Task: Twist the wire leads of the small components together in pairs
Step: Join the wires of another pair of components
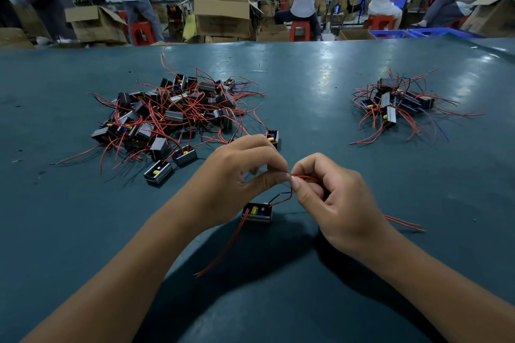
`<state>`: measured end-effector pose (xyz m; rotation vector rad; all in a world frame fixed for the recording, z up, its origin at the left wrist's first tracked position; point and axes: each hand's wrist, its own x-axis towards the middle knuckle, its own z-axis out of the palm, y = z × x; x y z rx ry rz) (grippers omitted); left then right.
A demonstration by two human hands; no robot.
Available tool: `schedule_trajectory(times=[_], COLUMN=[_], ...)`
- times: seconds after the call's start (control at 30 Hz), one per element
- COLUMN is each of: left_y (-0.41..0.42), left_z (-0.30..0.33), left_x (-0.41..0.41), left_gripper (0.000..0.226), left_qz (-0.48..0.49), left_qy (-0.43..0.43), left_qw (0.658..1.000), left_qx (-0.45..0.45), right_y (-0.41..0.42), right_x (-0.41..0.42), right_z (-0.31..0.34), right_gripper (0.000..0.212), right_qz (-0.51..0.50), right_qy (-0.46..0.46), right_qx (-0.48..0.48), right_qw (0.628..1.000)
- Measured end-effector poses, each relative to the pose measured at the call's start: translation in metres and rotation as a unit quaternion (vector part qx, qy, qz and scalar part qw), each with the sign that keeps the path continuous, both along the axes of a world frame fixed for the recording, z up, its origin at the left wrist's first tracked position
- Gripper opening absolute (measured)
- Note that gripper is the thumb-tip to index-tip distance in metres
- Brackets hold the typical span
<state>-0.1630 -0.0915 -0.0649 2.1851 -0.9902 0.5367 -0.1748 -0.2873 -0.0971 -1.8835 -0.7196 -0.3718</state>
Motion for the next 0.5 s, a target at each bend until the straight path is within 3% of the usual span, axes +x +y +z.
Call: schedule_trajectory(times=[0.07,0.13,0.23,0.27,0.3,0.4,0.5], left_y=[-0.002,-0.008,-0.018,-0.020,-0.020,-0.015,-0.004], left_z=[-0.001,-0.001,-0.003,-0.003,-0.003,0.000,0.001], left_x=[-0.003,-0.008,-0.012,-0.013,-0.013,-0.010,-0.005], left_gripper=[0.016,0.019,0.027,0.027,0.024,0.025,0.020], left_qz=[0.003,0.009,0.011,0.006,0.001,0.005,0.040], left_qy=[0.073,0.245,0.526,0.564,0.573,0.517,0.351], left_qw=[0.997,0.962,0.802,0.770,0.761,0.808,0.913], left_qx=[-0.017,-0.123,-0.281,-0.299,-0.303,-0.282,-0.202], right_y=[0.000,0.000,0.000,0.000,0.000,0.000,-0.001], right_x=[0.000,-0.001,-0.002,-0.001,-0.001,0.001,0.002], right_z=[0.001,0.001,0.000,0.000,0.000,0.000,-0.001], right_gripper=[0.007,0.006,0.006,0.007,0.007,0.007,0.007], right_qz=[-0.010,-0.020,-0.030,-0.031,-0.033,-0.045,-0.039], right_qy=[-0.014,-0.026,-0.035,-0.032,-0.031,-0.029,-0.012], right_qx=[-0.005,-0.011,-0.024,-0.022,-0.021,-0.017,-0.001], right_qw=[1.000,0.999,0.999,0.999,0.999,0.998,0.999])
